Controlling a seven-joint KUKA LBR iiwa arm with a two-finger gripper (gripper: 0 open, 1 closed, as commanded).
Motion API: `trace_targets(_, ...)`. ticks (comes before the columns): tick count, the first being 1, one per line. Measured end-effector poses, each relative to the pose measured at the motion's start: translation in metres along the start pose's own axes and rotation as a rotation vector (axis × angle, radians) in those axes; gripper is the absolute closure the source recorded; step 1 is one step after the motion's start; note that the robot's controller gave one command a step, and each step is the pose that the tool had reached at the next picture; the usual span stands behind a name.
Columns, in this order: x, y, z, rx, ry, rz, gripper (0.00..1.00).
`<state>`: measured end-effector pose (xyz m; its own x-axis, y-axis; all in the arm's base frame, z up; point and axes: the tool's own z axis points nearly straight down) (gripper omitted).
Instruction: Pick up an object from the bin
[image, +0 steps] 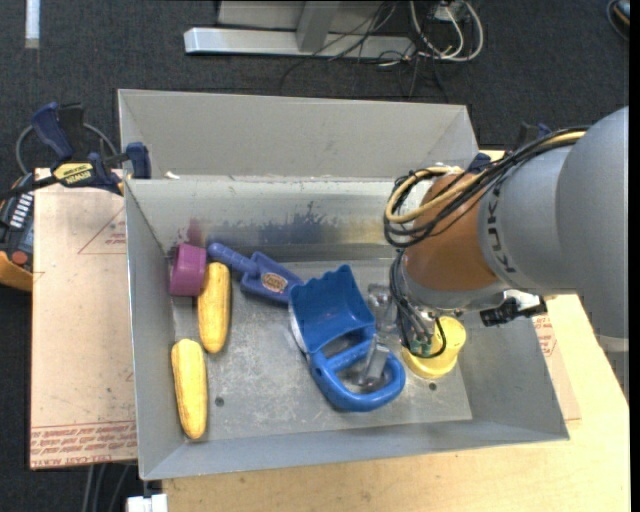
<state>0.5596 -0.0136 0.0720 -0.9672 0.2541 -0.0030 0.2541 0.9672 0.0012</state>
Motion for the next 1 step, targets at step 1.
trace_targets(1, -0.0144, 0.0233, 0.0019, -0.004, 0.0, -0.288, 1.0)
